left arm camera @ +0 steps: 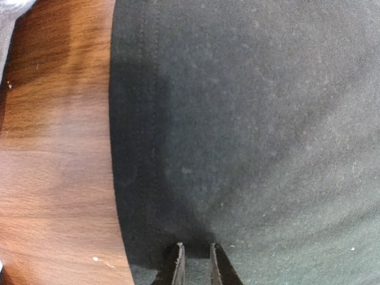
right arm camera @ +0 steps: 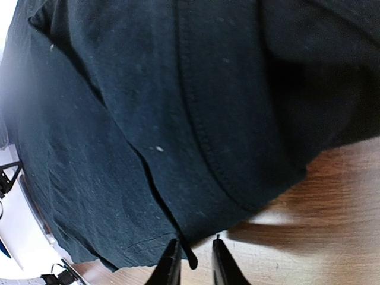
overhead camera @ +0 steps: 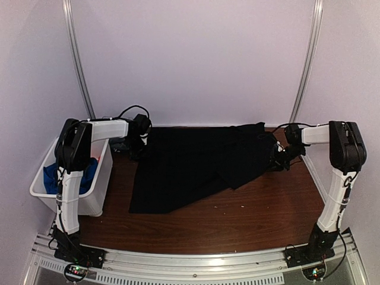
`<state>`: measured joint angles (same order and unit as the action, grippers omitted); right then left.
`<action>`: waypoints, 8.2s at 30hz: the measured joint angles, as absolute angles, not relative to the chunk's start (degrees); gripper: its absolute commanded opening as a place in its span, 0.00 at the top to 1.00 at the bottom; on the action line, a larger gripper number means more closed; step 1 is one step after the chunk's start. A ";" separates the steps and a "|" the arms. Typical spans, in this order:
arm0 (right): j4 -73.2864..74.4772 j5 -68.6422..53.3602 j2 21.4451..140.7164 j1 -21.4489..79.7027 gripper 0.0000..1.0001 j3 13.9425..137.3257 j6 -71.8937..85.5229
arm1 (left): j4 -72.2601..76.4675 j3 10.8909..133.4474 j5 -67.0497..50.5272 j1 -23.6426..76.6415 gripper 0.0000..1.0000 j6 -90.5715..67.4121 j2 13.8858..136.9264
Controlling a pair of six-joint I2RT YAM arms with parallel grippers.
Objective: Fold and stack the mixed laundry pile
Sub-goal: Adjust the flattened T-shirt at the center of the board, then pick up the flattened T-shirt from the center of the board, then fold the flattened T-shirt at the center of the board.
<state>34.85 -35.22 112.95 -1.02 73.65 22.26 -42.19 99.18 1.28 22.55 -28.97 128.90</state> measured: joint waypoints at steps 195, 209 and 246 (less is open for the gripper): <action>45.12 -34.41 95.55 -1.80 1.00 85.03 25.61 | -41.50 78.13 -5.96 22.15 1.00 -42.37 106.52; 43.70 -34.46 100.86 -1.80 1.00 94.37 25.28 | -39.88 78.67 -3.99 22.11 1.00 -41.50 107.44; 36.45 -32.49 112.22 -1.87 1.00 92.73 26.37 | -38.94 85.23 2.28 20.58 1.00 -38.81 119.61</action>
